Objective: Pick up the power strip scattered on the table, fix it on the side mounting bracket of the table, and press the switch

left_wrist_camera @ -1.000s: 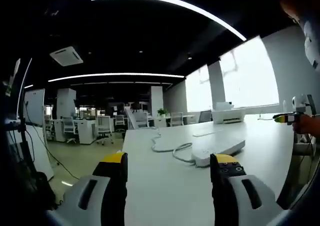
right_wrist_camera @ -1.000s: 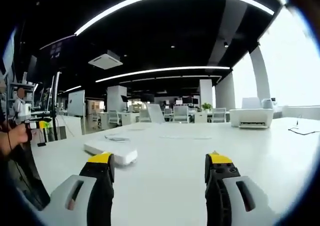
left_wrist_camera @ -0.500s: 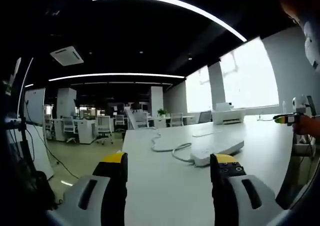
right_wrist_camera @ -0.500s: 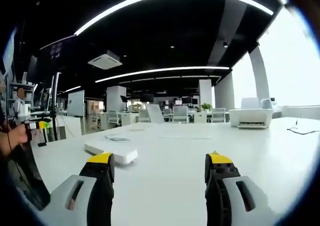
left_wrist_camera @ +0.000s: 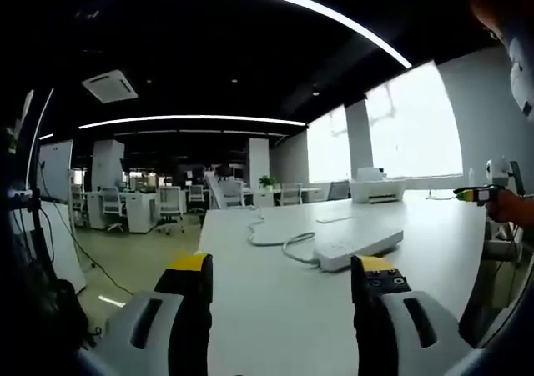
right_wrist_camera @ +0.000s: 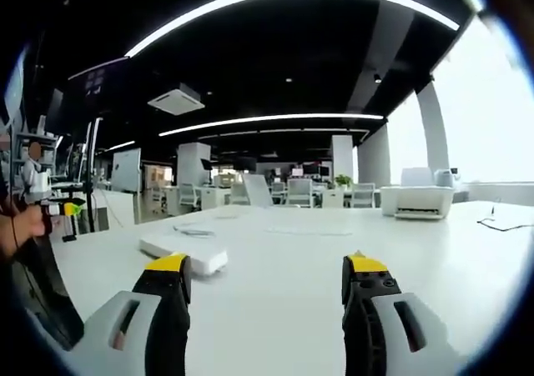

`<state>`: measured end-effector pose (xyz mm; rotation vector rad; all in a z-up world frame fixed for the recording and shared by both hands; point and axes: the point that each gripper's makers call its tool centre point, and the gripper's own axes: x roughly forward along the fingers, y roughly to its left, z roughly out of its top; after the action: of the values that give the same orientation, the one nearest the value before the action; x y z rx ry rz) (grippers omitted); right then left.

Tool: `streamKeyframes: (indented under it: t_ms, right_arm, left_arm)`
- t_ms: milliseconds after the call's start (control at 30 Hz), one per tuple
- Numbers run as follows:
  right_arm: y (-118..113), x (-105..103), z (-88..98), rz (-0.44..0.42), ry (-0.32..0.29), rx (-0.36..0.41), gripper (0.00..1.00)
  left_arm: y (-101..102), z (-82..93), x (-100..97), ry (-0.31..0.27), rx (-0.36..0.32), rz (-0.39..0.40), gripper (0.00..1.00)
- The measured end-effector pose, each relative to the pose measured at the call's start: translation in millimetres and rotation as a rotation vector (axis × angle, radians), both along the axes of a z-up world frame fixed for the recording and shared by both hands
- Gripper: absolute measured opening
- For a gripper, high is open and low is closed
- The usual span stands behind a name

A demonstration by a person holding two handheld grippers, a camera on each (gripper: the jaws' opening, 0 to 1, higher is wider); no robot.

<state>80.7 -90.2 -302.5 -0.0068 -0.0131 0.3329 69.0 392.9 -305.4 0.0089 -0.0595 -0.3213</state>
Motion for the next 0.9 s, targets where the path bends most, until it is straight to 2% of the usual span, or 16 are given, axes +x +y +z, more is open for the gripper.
streamKeyframes:
  t_ms: [467,600,900]
  right_arm:
    - [-6,-1,6.3,-0.009,-0.015,-0.004,0.70]
    - [-4,-1,5.2,-0.001,-0.015,-0.009,0.70]
    - [-2,1,15.7,0.049,-0.021,-0.064,0.70]
  left_arm:
    - [5,12.6,-0.7,-0.012,0.036,-0.012,0.72]
    - [0,20.1,1.8,-0.013,0.074,-0.038,0.72]
    - [-5,26.0,2.3,-0.022,0.088,-0.061,0.72]
